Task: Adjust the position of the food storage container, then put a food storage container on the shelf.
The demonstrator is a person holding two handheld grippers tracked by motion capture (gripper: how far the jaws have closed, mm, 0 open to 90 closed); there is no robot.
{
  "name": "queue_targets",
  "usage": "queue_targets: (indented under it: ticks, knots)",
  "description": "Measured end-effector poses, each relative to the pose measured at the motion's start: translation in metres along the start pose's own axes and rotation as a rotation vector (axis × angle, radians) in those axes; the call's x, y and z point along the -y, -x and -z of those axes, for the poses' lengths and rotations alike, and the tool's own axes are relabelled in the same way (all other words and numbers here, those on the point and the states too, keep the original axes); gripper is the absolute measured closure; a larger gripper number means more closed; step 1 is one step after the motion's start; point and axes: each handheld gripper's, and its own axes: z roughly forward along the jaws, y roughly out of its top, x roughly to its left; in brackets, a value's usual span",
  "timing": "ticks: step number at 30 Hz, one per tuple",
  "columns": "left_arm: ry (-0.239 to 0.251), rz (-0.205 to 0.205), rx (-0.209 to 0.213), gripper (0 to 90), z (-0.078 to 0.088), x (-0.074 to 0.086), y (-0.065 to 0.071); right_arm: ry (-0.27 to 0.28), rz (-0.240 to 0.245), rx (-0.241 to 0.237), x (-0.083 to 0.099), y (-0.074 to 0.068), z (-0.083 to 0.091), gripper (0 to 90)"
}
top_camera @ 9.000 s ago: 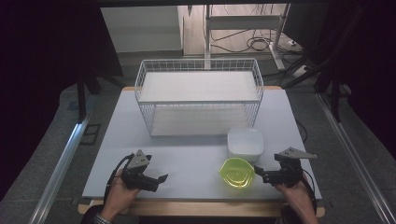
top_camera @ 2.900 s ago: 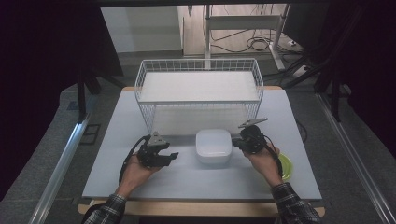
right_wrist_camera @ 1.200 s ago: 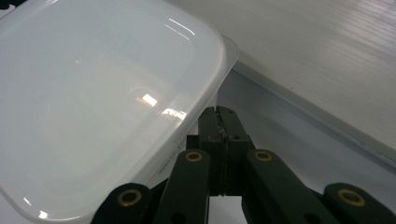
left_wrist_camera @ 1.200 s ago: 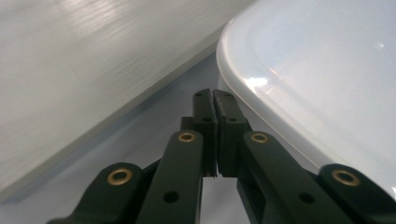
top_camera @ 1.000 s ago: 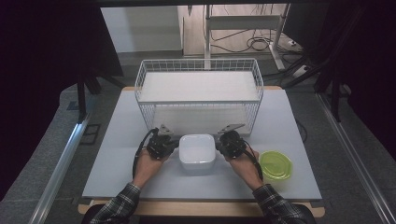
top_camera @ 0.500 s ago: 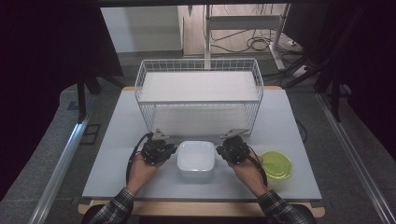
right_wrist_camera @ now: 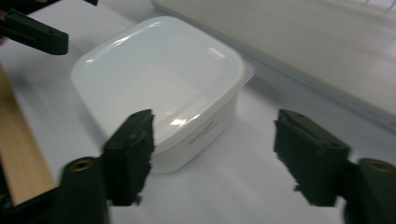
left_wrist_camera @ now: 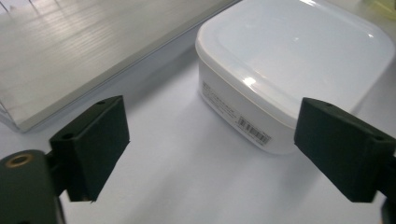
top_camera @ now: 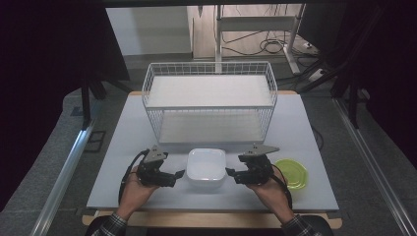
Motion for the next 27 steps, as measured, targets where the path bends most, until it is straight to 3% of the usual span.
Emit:
queue_targets:
  ticks: [2,8,20,23,27]
  knots:
    - [0.008,-0.012,0.008,6.3,0.002,0.004,0.001,-0.002,-0.02,-0.045,0.005,-0.001,0.0,21.9]
    - [0.04,-0.004,0.051,4.6,-0.001,0.008,-0.002,-0.014,-0.001,-0.083,0.009,-0.003,-0.005,13.0]
    - [0.002,0.0,0.076,4.0,-0.007,0.0,0.001,-0.031,0.008,-0.077,0.007,-0.003,-0.014,9.2]
    - [-0.02,-0.017,0.102,3.1,-0.011,-0.006,0.002,-0.039,0.005,-0.076,0.006,-0.003,-0.016,6.5]
    - [-0.012,-0.002,0.142,5.0,-0.014,-0.012,0.001,-0.049,0.001,-0.077,0.002,-0.005,-0.021,3.0]
